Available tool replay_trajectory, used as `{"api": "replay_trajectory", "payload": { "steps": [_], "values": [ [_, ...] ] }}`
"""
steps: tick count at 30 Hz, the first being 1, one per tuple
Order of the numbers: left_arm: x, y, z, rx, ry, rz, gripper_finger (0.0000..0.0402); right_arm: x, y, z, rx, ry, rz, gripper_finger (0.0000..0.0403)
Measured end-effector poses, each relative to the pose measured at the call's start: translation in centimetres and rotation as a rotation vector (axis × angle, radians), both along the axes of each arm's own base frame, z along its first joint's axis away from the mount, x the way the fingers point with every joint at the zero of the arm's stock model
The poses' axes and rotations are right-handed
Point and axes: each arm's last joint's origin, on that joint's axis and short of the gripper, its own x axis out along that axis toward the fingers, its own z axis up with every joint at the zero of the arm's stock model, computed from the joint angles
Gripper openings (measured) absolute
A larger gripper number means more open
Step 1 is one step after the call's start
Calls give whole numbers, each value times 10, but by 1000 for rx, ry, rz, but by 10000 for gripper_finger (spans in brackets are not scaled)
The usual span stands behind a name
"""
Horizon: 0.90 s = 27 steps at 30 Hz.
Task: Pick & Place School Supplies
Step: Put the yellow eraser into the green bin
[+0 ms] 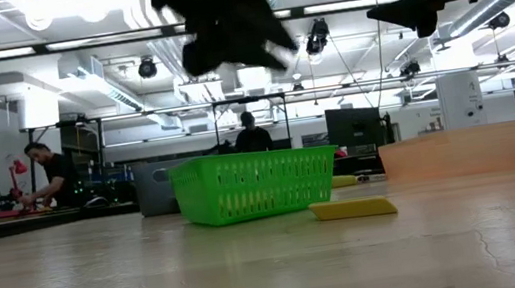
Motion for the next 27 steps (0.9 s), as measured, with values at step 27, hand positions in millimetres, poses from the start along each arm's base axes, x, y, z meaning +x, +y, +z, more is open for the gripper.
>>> {"api": "replay_trajectory", "payload": {
  "steps": [27],
  "values": [
    [-32, -107, 22, 429, -291, -137, 149, 0, 0, 0, 0, 0, 0, 327]
  ]
}}
